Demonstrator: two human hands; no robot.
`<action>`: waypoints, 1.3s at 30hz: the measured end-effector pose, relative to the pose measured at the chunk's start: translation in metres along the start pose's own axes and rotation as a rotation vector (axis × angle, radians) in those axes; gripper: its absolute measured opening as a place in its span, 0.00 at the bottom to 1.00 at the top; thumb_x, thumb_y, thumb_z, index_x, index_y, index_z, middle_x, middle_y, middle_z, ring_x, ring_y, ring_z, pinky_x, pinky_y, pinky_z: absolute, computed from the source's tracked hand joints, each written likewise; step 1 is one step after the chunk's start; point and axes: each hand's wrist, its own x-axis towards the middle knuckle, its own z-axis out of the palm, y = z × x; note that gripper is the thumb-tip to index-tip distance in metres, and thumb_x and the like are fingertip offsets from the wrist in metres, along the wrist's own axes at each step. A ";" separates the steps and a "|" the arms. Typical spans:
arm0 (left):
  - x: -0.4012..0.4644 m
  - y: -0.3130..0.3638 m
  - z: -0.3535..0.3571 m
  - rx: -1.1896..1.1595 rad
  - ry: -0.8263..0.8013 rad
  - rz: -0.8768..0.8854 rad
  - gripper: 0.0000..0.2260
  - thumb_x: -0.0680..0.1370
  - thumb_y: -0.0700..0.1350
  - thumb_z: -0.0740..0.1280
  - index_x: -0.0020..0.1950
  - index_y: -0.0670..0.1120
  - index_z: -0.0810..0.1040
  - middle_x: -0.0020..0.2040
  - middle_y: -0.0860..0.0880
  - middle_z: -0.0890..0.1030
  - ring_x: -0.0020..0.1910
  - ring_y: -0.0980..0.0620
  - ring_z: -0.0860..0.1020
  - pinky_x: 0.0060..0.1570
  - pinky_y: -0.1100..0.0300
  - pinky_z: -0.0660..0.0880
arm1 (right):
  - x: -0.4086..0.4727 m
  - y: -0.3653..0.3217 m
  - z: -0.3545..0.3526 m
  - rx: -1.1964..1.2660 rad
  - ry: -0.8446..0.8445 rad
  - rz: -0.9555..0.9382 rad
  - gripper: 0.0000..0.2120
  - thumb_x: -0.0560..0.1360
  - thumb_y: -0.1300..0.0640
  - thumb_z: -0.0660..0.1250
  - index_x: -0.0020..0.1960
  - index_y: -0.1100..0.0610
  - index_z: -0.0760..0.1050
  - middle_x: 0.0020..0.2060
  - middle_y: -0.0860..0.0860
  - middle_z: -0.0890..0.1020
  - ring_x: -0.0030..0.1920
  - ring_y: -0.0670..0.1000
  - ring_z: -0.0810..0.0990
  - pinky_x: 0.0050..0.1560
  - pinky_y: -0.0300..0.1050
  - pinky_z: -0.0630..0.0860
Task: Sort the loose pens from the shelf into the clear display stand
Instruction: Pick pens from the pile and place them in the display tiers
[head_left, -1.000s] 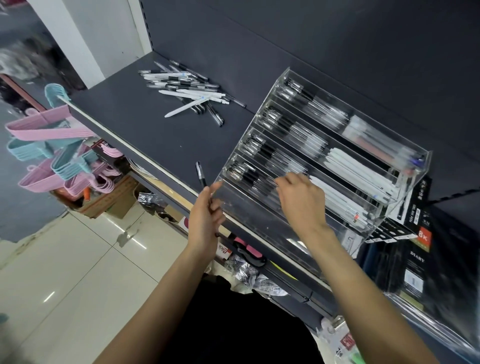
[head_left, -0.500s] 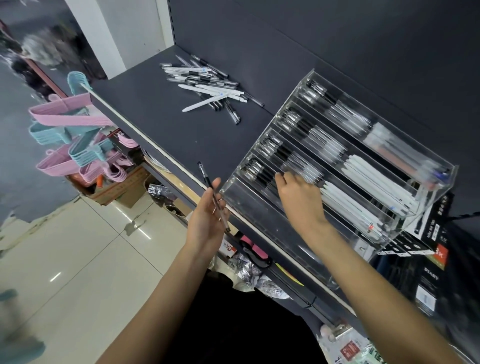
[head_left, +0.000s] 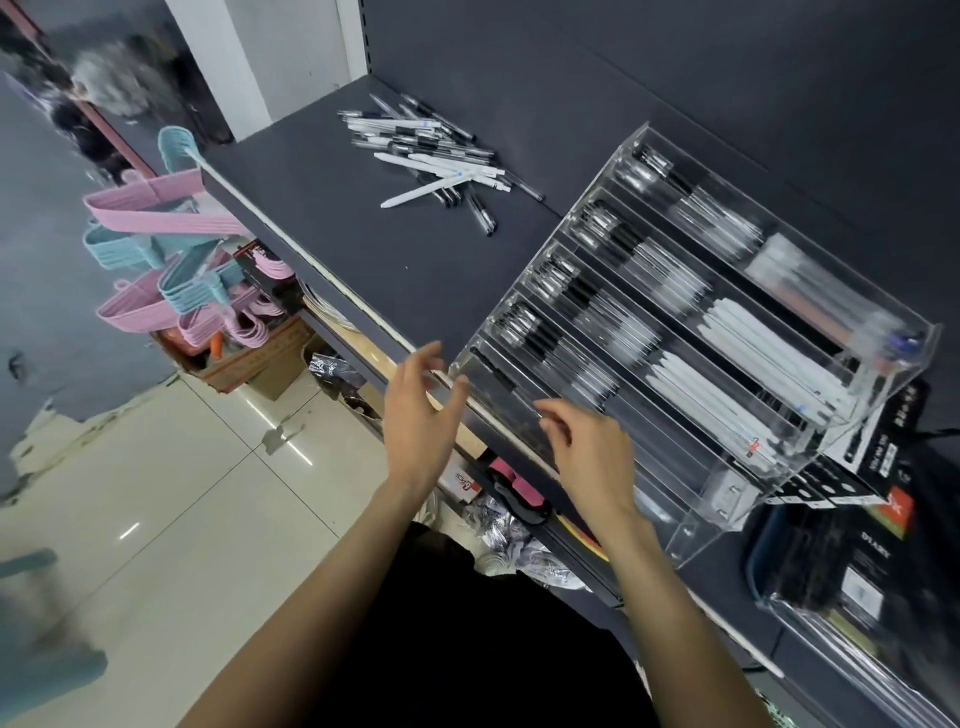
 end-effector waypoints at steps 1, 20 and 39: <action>0.006 -0.008 -0.002 0.090 0.018 0.070 0.18 0.77 0.49 0.67 0.66 0.50 0.71 0.56 0.56 0.76 0.55 0.55 0.74 0.58 0.58 0.71 | 0.002 0.004 0.001 -0.030 -0.011 0.006 0.12 0.76 0.60 0.66 0.59 0.53 0.79 0.48 0.49 0.84 0.39 0.42 0.78 0.35 0.28 0.68; 0.024 -0.029 -0.017 0.423 -0.207 0.306 0.18 0.77 0.44 0.64 0.67 0.49 0.73 0.63 0.50 0.77 0.67 0.47 0.69 0.69 0.43 0.61 | 0.007 -0.004 0.014 -0.207 -0.269 -0.086 0.19 0.81 0.56 0.56 0.71 0.56 0.65 0.59 0.53 0.76 0.52 0.48 0.77 0.46 0.35 0.72; 0.342 -0.027 -0.083 0.621 -0.476 0.612 0.26 0.75 0.56 0.67 0.69 0.46 0.69 0.64 0.44 0.73 0.64 0.42 0.69 0.62 0.50 0.65 | 0.266 -0.150 0.058 -0.149 0.145 0.155 0.17 0.76 0.58 0.62 0.65 0.55 0.72 0.60 0.54 0.75 0.62 0.57 0.70 0.58 0.50 0.70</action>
